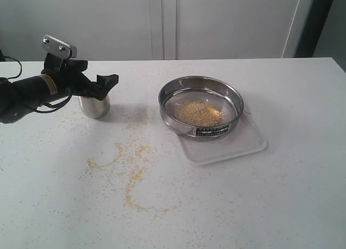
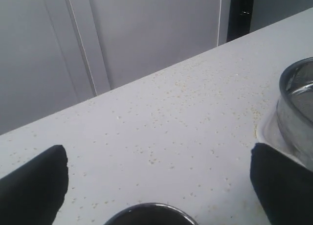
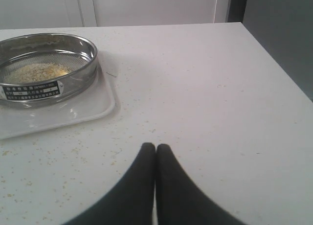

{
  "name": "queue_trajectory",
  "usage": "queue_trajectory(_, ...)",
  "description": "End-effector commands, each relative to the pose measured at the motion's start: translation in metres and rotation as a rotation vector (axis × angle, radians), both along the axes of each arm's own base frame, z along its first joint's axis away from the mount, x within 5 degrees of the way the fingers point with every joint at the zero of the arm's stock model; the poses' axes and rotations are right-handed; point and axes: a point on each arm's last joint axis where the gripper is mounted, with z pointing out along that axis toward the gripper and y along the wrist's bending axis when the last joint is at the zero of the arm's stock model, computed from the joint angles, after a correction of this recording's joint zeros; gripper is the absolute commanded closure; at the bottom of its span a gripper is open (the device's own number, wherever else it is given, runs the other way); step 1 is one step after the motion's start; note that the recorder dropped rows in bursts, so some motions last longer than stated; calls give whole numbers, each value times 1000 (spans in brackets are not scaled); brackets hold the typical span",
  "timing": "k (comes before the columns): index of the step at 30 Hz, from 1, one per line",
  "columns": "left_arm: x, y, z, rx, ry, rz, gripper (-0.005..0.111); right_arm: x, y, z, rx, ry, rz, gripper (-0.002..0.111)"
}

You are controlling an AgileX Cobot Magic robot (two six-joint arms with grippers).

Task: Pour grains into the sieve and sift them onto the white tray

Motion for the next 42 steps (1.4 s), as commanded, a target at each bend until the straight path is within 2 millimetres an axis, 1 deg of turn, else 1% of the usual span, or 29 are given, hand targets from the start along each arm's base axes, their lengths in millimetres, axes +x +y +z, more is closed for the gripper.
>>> queue_trajectory(1,-2,3,16,23,28,24,2,0,0,0,-6,-14,-5,108)
queue_trajectory(3,-4,3,21,37,37,26,2,0,0,0,-6,-14,-5,108)
queue_trajectory(5,-6,3,30,6,52,31,2,0,0,0,-6,-14,-5,108)
queue_trajectory(6,-8,3,37,-10,50,29,6,0,0,0,-6,-14,-5,108)
queue_trajectory(7,-8,3,39,-18,55,32,9,0,0,0,-6,-14,-5,108)
queue_trajectory(8,-9,4,43,-30,72,45,21,0,0,0,-6,-14,-5,108)
queue_trajectory(9,-10,5,45,-39,86,56,27,0,0,0,-6,-14,-5,108)
queue_trajectory(10,-11,6,46,-53,124,66,44,0,0,0,-6,-14,-5,108)
queue_trajectory(11,-12,5,46,-47,132,58,52,0,0,0,-6,-14,-5,108)
queue_trajectory(13,-15,4,45,-34,162,34,90,0,0,0,-6,-14,-5,108)
queue_trajectory(15,-15,3,45,-44,172,33,107,0,0,0,-6,-14,-5,108)
queue_trajectory(19,-16,8,50,-78,224,99,107,0,0,0,-6,-14,-5,108)
queue_trajectory(23,-20,20,62,-36,277,231,107,0,0,0,-6,-14,-5,108)
queue_trajectory(27,-25,27,72,56,276,278,107,0,0,0,-6,-14,-5,108)
queue_trajectory(32,-32,32,84,227,216,256,107,0,0,0,-6,-14,-5,108)
queue_trajectory(35,-34,35,90,270,198,277,107,0,0,0,-6,-14,-5,108)
queue_trajectory(36,-35,37,92,272,196,293,107,0,0,0,-6,-14,-5,108)
queue_trajectory(39,-36,39,98,197,218,342,107,0,0,0,-6,-14,-5,108)
queue_trajectory(42,-41,36,107,134,222,327,107,0,0,0,-6,-14,-5,108)
